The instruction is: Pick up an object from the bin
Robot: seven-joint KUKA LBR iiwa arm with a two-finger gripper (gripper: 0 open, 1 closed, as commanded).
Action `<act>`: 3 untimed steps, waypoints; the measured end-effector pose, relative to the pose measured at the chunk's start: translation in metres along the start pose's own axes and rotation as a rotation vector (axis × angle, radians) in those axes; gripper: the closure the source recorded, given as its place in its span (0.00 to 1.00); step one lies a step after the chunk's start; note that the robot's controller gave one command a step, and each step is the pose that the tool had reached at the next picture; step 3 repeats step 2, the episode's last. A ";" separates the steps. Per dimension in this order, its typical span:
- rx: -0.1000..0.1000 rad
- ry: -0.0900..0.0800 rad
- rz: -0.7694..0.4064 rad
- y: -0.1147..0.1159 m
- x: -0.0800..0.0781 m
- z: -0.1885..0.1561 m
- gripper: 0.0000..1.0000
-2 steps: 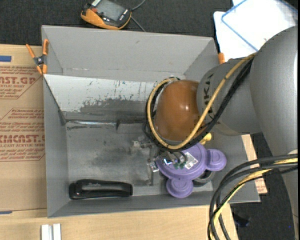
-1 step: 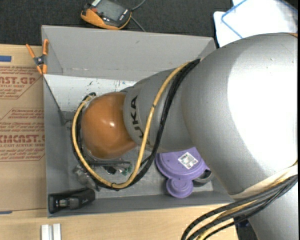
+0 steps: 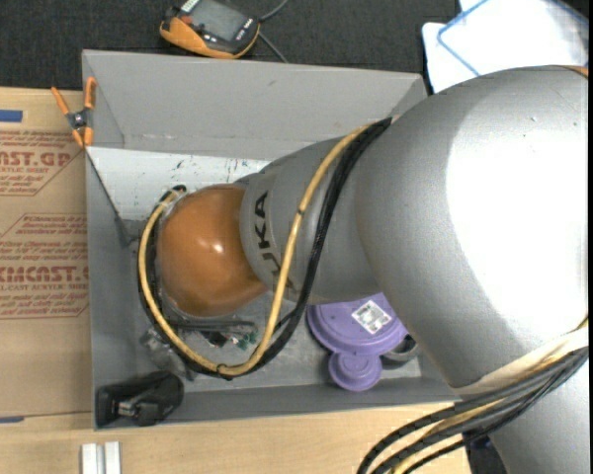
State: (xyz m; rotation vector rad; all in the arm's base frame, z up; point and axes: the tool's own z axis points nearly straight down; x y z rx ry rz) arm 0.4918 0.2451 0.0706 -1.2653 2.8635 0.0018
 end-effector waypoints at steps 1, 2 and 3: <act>-0.003 0.006 -0.002 0.002 0.001 -0.037 1.00; -0.001 0.000 -0.003 0.002 -0.001 -0.086 1.00; -0.001 0.000 -0.003 0.002 -0.001 -0.086 1.00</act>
Offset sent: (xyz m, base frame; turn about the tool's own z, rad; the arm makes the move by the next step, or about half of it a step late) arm -0.0027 -0.0013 0.0366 -0.0017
